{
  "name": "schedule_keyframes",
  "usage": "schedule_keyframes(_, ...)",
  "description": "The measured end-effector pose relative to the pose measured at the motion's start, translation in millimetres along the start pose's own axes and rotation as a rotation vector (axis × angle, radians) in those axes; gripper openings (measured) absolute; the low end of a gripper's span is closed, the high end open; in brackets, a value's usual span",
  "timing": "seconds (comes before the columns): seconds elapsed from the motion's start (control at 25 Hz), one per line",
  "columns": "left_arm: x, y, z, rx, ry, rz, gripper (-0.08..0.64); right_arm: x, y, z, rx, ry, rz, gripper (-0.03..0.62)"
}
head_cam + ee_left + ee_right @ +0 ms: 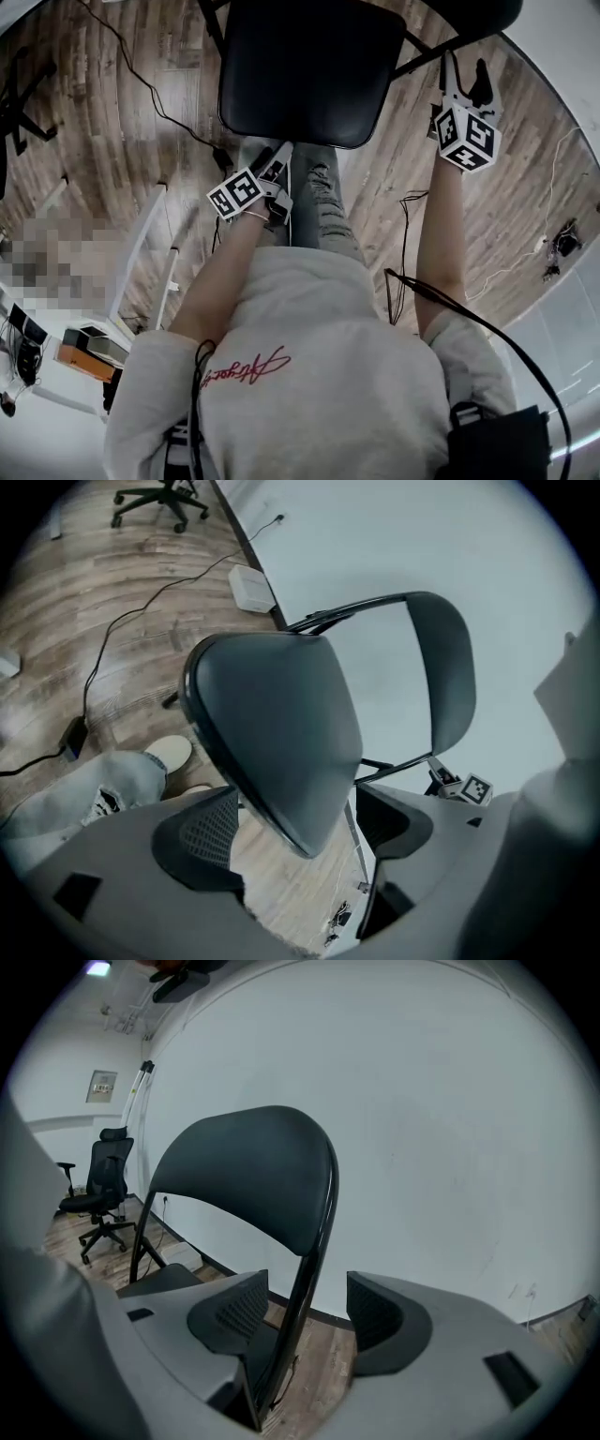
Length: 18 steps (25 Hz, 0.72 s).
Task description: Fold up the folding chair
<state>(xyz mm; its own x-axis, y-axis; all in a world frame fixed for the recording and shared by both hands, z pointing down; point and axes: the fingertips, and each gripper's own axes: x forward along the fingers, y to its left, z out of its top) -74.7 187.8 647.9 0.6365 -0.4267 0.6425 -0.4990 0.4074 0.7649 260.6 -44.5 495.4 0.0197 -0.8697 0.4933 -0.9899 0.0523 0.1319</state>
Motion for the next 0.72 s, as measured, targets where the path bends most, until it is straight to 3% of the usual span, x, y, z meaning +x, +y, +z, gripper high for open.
schedule_keyframes(0.12,22.9,33.1,-1.9,-0.033,-0.002,-0.011,0.391,14.4,-0.3,-7.7,-0.030,0.000,0.026,0.241)
schedule_keyframes(0.24,35.5,49.0,-2.0,0.010,0.022,-0.082,0.392,24.1,-3.0,-15.3,-0.014,-0.005,0.041,0.241)
schedule_keyframes(0.4,48.1,51.7,3.0,0.043,0.043,-0.235,0.395,35.0,-7.2,-19.4,0.011,-0.027,0.062,0.241)
schedule_keyframes(0.52,66.0,51.5,13.3,0.084,0.021,-0.280,0.399,46.3,-6.2,-18.0,-0.017,-0.038,0.089,0.241)
schedule_keyframes(0.72,87.2,46.3,26.2,0.056,-0.004,-0.360,0.397,67.6,0.7,-14.9,-0.041,-0.065,0.121,0.238)
